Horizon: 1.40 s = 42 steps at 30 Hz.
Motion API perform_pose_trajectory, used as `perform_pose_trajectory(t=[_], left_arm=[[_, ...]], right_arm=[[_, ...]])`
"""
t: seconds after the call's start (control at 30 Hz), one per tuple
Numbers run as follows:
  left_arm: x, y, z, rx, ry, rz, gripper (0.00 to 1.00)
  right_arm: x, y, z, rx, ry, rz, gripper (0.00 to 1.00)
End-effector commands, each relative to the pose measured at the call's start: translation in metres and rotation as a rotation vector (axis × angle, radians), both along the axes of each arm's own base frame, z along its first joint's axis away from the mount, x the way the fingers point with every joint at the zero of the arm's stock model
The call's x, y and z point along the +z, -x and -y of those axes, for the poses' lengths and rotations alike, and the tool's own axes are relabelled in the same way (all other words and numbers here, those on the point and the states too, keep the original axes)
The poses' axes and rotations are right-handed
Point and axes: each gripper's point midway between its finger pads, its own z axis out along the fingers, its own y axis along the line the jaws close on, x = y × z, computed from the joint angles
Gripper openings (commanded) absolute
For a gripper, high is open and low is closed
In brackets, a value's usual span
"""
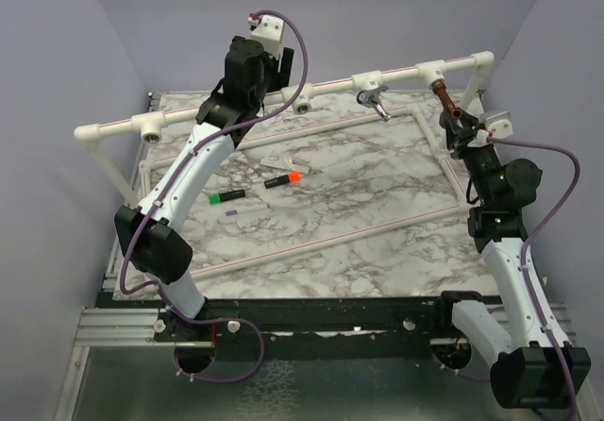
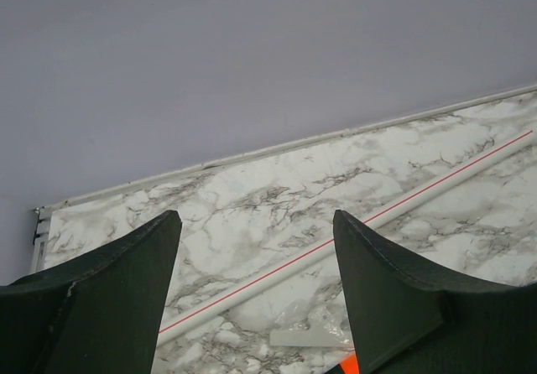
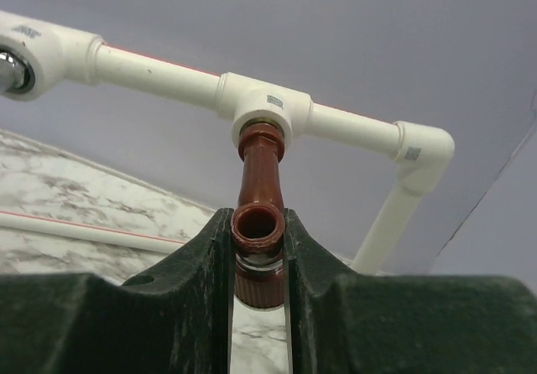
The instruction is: Install the water faucets
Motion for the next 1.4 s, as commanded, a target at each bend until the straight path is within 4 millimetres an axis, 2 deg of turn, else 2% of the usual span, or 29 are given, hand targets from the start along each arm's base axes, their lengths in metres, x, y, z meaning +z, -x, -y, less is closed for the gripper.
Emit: perform_pose_trajectory(t=[0.0,0.4,0.8,1.1,1.37], left_arm=[[-0.043,0.001,0.01,-0.018,-0.055,-0.108,0.75],[-0.042,0.001,0.009,-0.017,-0.055,-0.107,0.75],[-0.043,0.001,0.011,-0.021,-0.054,-0.107,0.75],[-0.043,0.002,0.012,-0.024,-0.054,-0.109,0.75],[-0.042,0.002,0.012,-0.024,-0.053,-0.107,0.75]], right_arm=[[0.039,0.008,-0.016,0.115,-0.235,0.024,0.01],[0.053,0.006,-0.001,0.12,-0.712,-0.054,0.01],[0.066,0.007,-0.007,0.299,-1.258,-0.171,0.01],[0.065,0.006,-0.004,0.387,-1.619,-0.26,0.01],[0.057,0.003,-0.005,0.423,-1.85,-0.366,0.01]])
